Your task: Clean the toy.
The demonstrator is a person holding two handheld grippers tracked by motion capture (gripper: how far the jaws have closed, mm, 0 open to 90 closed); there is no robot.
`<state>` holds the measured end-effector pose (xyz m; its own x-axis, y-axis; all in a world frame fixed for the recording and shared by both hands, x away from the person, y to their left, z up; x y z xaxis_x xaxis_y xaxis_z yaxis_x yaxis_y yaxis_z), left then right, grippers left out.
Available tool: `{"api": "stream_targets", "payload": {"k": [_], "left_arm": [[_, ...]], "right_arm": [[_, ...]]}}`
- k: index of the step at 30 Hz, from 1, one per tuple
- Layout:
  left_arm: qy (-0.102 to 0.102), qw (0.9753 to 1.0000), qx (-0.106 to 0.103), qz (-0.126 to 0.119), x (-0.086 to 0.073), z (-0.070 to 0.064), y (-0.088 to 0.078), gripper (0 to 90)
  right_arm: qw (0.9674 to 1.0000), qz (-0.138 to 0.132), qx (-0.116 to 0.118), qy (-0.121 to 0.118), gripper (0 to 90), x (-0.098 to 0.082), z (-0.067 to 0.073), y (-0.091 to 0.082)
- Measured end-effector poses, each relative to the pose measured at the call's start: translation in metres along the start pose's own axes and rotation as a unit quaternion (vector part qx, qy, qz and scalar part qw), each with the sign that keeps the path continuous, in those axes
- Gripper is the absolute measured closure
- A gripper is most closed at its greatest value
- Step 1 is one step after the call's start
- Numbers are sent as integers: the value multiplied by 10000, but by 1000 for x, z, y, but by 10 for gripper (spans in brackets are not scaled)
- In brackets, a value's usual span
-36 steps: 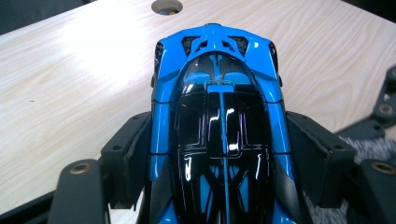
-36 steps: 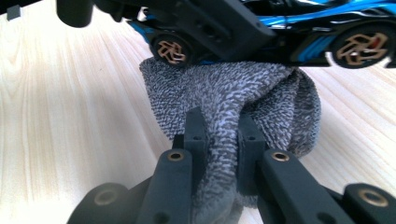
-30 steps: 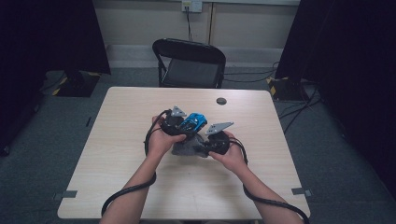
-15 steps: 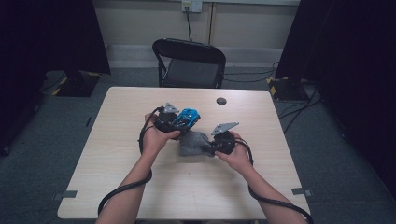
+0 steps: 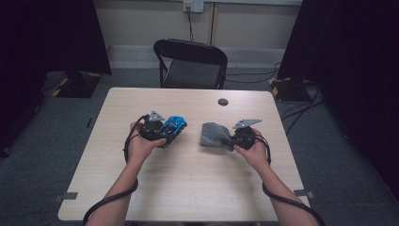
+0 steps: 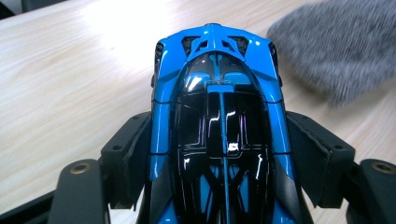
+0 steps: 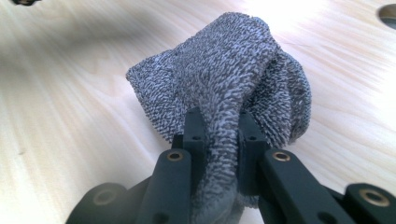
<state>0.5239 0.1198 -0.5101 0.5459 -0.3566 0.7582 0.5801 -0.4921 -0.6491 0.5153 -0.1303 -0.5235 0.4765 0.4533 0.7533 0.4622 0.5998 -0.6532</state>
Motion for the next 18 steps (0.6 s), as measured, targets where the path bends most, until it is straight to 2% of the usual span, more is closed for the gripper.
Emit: {"api": "stream_targets", "payload": {"k": [9, 14, 18], "left_arm": [[-108, 9995, 135, 251, -33, 18, -4, 280], [-190, 9993, 162, 270, -39, 21, -3, 280], [-167, 9992, 141, 323, -43, 22, -1, 280]], "right_arm": [[9995, -6, -238, 194, 783, -7, -17, -5], [9992, 7, -308, 255, 778, -10, -22, -2], [9990, 50, -345, 280, 771, -15, -24, 2]]}}
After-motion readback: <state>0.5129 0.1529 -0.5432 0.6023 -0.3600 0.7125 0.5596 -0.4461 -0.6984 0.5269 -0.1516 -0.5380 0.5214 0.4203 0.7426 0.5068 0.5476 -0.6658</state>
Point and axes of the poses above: each handheld gripper's, and its own axes: y roughly forward along the jaws, x roughly out of its top, z roughly to its left, the point moved 10 cm from there along y, roughly forward along the jaws, and after that the axes turned 1 degree about -y, right-handed, at the moved point
